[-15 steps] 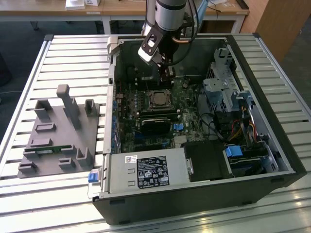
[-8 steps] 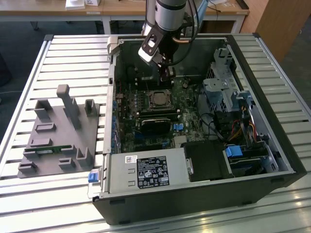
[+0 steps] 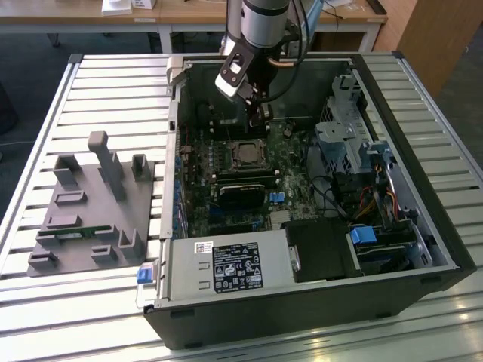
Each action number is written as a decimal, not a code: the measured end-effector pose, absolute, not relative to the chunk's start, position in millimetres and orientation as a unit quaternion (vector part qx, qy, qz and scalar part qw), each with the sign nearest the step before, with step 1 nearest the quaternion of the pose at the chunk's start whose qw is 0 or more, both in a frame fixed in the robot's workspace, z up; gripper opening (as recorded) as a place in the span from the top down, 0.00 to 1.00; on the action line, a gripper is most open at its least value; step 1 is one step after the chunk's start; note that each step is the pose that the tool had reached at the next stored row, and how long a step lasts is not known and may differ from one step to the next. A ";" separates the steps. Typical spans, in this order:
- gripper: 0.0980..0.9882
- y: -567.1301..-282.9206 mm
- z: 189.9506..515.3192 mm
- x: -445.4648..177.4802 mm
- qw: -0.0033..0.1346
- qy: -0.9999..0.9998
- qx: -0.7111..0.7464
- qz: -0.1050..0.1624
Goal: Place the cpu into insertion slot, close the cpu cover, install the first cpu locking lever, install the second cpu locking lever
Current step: 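Install the first cpu locking lever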
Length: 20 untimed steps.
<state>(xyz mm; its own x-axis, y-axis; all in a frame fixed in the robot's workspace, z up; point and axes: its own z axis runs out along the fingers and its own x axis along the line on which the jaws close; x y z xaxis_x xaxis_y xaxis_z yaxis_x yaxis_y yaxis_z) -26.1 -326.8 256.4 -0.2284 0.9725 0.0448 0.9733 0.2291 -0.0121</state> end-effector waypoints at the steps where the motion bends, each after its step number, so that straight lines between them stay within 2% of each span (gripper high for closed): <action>1: 0.99 -326.8 256.4 -26.1 0.021 -0.784 -0.620 -0.009; 20: 0.99 -326.8 256.4 -26.1 0.021 -0.792 -0.610 -0.009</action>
